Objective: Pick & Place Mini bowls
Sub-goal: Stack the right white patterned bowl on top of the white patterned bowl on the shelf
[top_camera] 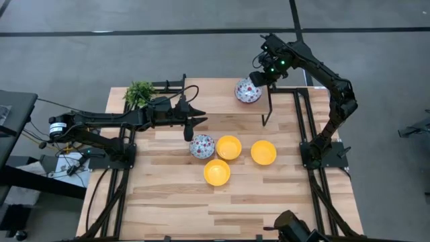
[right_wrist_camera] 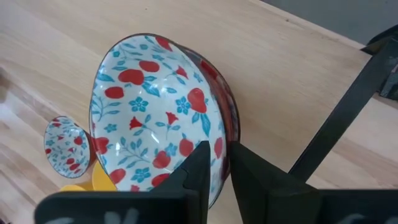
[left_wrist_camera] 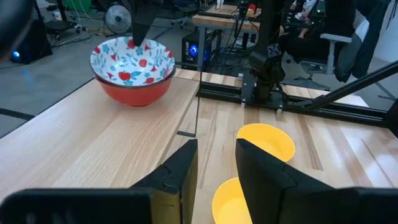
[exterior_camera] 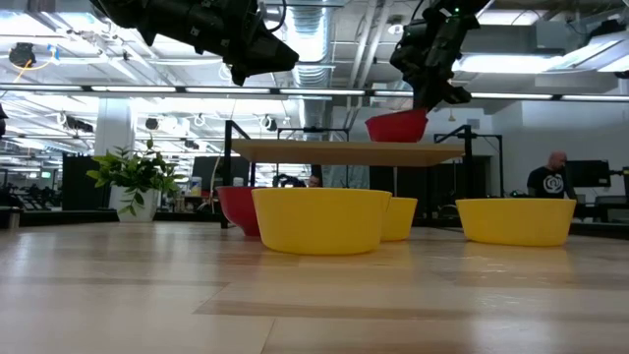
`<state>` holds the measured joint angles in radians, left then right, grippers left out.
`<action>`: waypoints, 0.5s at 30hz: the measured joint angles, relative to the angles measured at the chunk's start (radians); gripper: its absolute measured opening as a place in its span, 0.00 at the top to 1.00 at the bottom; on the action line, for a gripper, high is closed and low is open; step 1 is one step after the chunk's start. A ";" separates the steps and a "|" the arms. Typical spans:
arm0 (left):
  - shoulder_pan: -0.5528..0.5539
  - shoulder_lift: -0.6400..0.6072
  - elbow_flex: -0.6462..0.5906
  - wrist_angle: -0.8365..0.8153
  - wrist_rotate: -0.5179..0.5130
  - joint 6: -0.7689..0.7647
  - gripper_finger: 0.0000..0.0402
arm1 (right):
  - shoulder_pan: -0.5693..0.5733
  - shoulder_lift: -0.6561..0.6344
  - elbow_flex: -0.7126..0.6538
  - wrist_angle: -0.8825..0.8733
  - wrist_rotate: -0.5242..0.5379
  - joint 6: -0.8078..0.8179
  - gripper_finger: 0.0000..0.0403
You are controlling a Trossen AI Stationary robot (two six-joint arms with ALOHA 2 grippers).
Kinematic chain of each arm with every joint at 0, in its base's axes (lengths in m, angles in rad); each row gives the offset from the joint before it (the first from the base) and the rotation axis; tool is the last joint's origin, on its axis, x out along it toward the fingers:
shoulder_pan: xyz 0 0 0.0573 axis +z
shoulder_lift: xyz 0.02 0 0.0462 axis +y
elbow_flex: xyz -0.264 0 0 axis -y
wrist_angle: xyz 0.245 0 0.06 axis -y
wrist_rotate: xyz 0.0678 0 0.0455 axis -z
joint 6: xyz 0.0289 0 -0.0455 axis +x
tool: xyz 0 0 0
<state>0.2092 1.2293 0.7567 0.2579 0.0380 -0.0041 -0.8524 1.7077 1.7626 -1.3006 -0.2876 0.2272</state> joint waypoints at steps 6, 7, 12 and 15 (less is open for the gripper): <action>0.000 0.000 0.000 0.000 0.000 0.000 0.73 | 0.000 0.000 0.000 0.000 0.000 0.000 0.87; 0.000 0.000 0.000 0.000 0.000 0.000 0.73 | 0.000 0.000 0.000 0.000 0.000 0.000 0.87; 0.000 0.000 0.000 0.000 0.000 0.000 0.73 | 0.000 0.000 0.000 0.000 0.028 -0.001 0.87; 0.000 0.000 0.000 0.000 0.000 0.000 0.73 | 0.000 0.000 0.000 0.000 0.070 -0.002 0.87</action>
<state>0.2092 1.2293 0.7567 0.2577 0.0383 -0.0043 -0.8520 1.7077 1.7626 -1.3003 -0.2174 0.2253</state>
